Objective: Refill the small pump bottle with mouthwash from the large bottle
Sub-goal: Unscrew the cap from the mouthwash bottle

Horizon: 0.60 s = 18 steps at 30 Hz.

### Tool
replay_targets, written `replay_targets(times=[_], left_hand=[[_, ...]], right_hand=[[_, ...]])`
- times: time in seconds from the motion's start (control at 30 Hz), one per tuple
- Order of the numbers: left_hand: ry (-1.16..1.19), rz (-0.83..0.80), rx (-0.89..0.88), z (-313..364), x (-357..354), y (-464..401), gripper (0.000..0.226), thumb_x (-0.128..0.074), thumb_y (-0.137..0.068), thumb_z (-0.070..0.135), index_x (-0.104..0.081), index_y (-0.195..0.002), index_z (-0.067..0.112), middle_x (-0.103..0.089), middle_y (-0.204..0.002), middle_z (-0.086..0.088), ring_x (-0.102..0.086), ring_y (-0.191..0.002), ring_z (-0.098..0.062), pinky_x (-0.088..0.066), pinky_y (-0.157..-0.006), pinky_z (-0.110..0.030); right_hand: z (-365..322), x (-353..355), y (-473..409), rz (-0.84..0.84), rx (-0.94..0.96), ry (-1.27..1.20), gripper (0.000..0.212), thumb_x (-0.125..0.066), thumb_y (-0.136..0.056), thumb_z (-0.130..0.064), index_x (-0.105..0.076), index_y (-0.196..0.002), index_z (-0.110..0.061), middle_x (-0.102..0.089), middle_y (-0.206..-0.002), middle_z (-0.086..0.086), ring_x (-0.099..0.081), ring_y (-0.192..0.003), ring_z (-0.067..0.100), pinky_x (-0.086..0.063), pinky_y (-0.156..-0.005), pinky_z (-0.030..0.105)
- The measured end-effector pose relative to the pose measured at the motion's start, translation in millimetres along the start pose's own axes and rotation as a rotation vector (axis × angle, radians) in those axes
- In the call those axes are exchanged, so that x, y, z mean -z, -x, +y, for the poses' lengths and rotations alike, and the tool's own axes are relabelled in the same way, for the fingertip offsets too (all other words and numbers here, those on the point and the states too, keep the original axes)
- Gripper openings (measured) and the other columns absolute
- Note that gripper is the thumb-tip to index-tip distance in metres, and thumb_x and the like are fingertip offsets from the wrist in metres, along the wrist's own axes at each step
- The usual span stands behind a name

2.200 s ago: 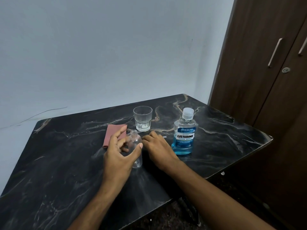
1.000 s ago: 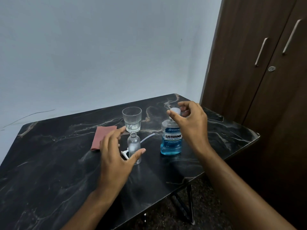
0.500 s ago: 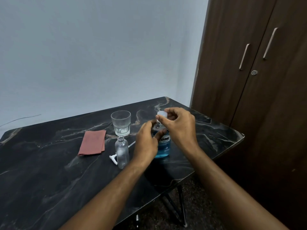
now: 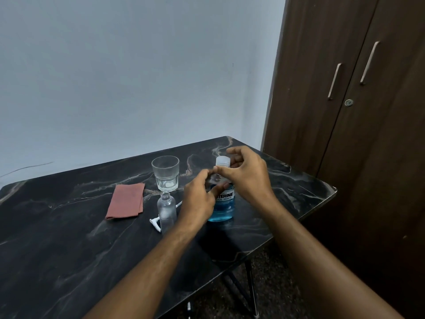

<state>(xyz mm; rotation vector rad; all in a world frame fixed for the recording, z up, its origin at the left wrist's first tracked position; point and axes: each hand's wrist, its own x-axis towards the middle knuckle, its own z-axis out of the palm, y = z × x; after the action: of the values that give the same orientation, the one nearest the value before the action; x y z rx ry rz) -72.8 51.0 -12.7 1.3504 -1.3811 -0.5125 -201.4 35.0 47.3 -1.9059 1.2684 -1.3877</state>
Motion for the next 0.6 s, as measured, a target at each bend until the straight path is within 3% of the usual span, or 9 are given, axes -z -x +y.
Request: replay_targets(times=[0.13,0.23,0.33,0.4,0.6], left_hand=[[-0.009,-0.008,0.003,-0.1,0.4,0.2,0.029,-0.078,-0.085,0.038,-0.064,-0.110,0.032,-0.069,-0.088,0.021,-0.062,-0.081,0.018,-0.049,-0.070,-0.011],[0.001,-0.010,0.010,0.4,0.6,0.4,0.027,-0.078,-0.084,0.038,-0.063,-0.107,0.033,-0.069,-0.088,0.021,-0.062,-0.079,0.020,-0.046,-0.064,-0.004],[0.003,-0.007,0.028,0.2,0.5,-1.2,0.028,-0.079,-0.083,0.038,-0.062,-0.105,0.035,-0.070,-0.089,0.019,-0.063,-0.082,0.014,-0.047,-0.065,-0.007],[0.011,-0.014,0.034,-0.5,0.2,-2.1,0.031,-0.079,-0.083,0.037,-0.063,-0.109,0.033,-0.067,-0.088,0.023,-0.060,-0.083,0.015,-0.046,-0.067,-0.007],[-0.009,-0.032,0.044,-3.2,-0.6,-3.8,0.041,-0.078,-0.082,0.039,-0.064,-0.118,0.026,-0.064,-0.088,0.025,-0.056,-0.082,0.019,-0.043,-0.068,-0.007]], right_hand=[[0.8,5.9,-5.9,-0.094,-0.079,-0.110,0.063,-0.074,-0.084,-0.009,-0.053,-0.144,-0.012,-0.073,-0.117,0.002,-0.071,-0.102,0.010,-0.061,-0.087,0.029],[0.6,3.8,-5.3,-0.109,0.000,-0.016,0.059,-0.085,-0.079,-0.022,-0.060,-0.132,-0.012,-0.070,-0.110,0.000,-0.067,-0.093,0.006,-0.058,-0.076,0.017],[-0.3,3.6,-8.7,-0.065,-0.027,-0.054,0.051,-0.089,-0.073,-0.019,-0.069,-0.118,-0.006,-0.074,-0.097,0.004,-0.072,-0.088,0.013,-0.062,-0.079,0.029],[-2.0,6.4,-13.6,-0.064,-0.093,-0.184,0.049,-0.088,-0.074,-0.012,-0.069,-0.118,-0.004,-0.076,-0.100,0.007,-0.074,-0.093,0.019,-0.062,-0.086,0.038],[-8.3,18.1,-22.7,0.042,-0.070,-0.319,0.049,-0.084,-0.078,-0.006,-0.067,-0.124,-0.008,-0.075,-0.107,0.002,-0.074,-0.097,0.015,-0.062,-0.084,0.028]])
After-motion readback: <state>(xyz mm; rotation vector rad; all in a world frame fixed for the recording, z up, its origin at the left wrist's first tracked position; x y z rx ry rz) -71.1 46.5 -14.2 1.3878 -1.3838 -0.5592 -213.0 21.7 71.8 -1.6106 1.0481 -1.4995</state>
